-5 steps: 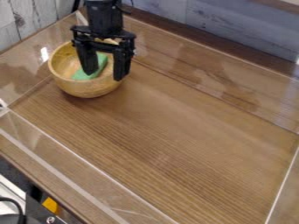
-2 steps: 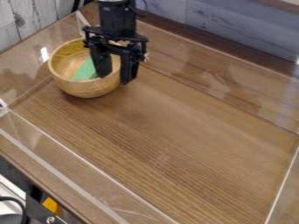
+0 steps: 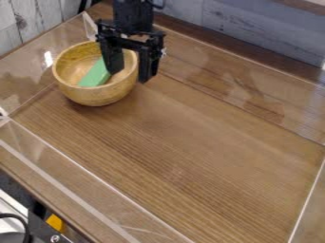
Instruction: Put the green block in the brown bowl
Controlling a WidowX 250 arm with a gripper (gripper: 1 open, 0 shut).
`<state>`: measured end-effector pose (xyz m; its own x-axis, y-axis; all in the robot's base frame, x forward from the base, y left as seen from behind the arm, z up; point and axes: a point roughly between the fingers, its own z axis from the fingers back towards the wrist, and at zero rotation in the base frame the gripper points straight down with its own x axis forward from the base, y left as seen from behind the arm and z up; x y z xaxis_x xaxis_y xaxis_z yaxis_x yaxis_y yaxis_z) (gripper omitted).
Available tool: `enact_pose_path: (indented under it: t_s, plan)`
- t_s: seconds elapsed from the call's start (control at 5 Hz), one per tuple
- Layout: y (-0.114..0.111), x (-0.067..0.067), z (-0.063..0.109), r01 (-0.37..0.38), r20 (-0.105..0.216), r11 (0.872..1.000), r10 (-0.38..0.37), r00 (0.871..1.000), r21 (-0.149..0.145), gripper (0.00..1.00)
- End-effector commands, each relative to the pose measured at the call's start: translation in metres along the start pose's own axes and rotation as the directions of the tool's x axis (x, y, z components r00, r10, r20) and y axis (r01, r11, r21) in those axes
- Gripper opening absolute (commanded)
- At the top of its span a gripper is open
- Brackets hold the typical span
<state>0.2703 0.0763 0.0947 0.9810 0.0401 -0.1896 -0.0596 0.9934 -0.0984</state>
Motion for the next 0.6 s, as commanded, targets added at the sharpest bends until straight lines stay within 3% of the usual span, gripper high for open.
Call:
enact_pose_path:
  t_s: [0.0, 0.4]
  plan:
    - [-0.005, 0.0, 0.015, -0.014, 0.054, 1.0, 0.013, 0.998, 0.006, 1.0]
    - [-0.008, -0.006, 0.004, -0.05, 0.05, 0.999, 0.05, 0.998, -0.005, 1.0]
